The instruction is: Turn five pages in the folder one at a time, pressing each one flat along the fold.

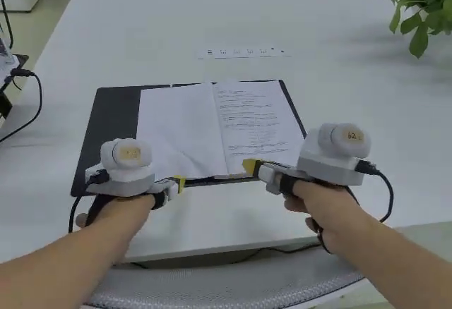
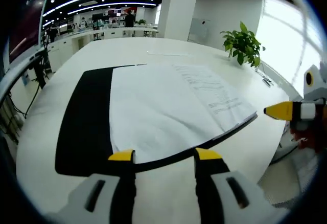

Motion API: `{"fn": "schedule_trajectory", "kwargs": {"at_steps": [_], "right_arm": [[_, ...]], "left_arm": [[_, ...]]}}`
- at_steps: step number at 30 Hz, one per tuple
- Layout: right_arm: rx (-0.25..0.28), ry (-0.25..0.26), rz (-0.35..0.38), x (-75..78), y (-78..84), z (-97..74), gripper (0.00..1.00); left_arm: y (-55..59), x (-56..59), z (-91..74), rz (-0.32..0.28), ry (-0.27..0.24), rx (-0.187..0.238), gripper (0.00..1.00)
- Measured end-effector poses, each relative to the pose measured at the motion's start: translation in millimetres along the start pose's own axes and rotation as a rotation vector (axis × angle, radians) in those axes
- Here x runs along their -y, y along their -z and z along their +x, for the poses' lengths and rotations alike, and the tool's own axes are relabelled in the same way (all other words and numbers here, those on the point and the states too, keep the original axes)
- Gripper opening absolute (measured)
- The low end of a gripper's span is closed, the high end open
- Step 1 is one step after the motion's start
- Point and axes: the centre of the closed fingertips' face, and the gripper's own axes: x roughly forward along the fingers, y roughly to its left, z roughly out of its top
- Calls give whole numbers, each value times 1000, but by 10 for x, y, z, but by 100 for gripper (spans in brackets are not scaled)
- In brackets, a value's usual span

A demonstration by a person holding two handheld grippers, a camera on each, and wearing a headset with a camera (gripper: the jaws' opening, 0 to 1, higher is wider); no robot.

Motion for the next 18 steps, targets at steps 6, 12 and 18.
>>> {"fn": "schedule_trajectory", "kwargs": {"at_steps": [6, 12, 18], "right_arm": [[12, -12, -89, -60, -132, -115, 19], [-26, 2, -183, -25, -136, -328, 33], [-45, 74, -253, 187, -124, -612, 48]], "left_arm": [[-195, 202, -298, -1, 61, 32, 49], [-338, 395, -636, -16, 135, 53, 61], [-416, 450, -875, -8, 137, 93, 77]]}}
